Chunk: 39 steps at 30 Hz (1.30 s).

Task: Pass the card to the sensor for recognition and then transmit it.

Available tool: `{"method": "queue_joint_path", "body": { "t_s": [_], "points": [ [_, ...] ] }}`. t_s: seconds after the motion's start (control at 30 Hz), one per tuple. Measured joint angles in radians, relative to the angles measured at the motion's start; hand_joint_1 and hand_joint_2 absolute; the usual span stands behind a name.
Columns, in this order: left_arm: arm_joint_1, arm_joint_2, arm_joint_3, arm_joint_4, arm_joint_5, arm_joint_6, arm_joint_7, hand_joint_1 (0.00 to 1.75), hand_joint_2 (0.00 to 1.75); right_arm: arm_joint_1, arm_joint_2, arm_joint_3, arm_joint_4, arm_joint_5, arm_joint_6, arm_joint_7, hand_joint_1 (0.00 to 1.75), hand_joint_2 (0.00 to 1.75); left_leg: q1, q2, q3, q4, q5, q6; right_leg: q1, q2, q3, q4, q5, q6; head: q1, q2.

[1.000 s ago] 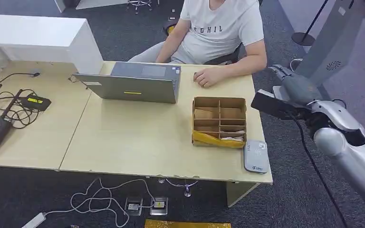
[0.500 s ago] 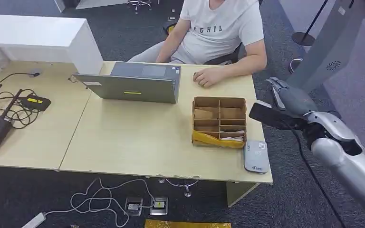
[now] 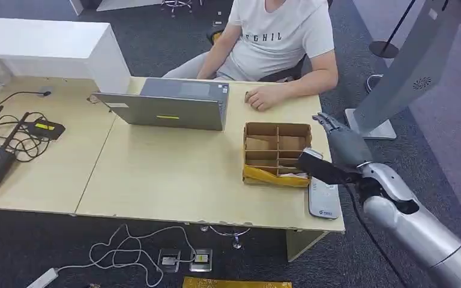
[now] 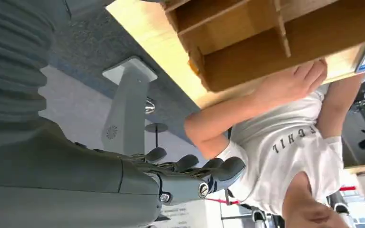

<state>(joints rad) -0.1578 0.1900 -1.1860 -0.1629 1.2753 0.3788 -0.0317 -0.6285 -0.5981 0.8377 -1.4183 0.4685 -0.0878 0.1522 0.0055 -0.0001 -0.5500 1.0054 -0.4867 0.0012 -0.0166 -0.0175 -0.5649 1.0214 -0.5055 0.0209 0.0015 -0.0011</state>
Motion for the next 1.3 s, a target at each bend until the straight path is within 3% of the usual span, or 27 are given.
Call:
{"method": "queue_joint_path", "body": {
  "t_s": [0.3,0.57,1.3],
  "points": [
    [-0.001,-0.006,0.000,0.000,0.000,0.018,0.008,0.00,0.00,0.019,0.100,0.017,0.094,0.003,-0.039,-0.019,0.00,1.75,0.000,0.000,0.000,0.000,0.000,0.000,0.000,0.000,0.000,0.000,0.000,0.000,0.000,0.000],
    [-0.001,-0.013,0.000,0.000,0.000,0.030,0.021,0.00,0.00,0.032,0.158,0.017,0.160,0.019,-0.063,-0.032,0.00,1.75,0.000,0.000,0.000,0.000,0.000,0.000,0.000,0.000,0.000,0.000,0.000,0.000,0.000,0.000],
    [-0.001,-0.014,0.000,0.000,-0.006,0.028,0.021,0.00,0.00,0.055,0.156,-0.042,0.203,0.180,-0.034,-0.018,0.00,1.75,0.000,0.000,0.000,0.000,0.000,0.000,0.000,0.001,-0.001,0.000,0.000,0.000,0.000,0.000]
  ]
}}
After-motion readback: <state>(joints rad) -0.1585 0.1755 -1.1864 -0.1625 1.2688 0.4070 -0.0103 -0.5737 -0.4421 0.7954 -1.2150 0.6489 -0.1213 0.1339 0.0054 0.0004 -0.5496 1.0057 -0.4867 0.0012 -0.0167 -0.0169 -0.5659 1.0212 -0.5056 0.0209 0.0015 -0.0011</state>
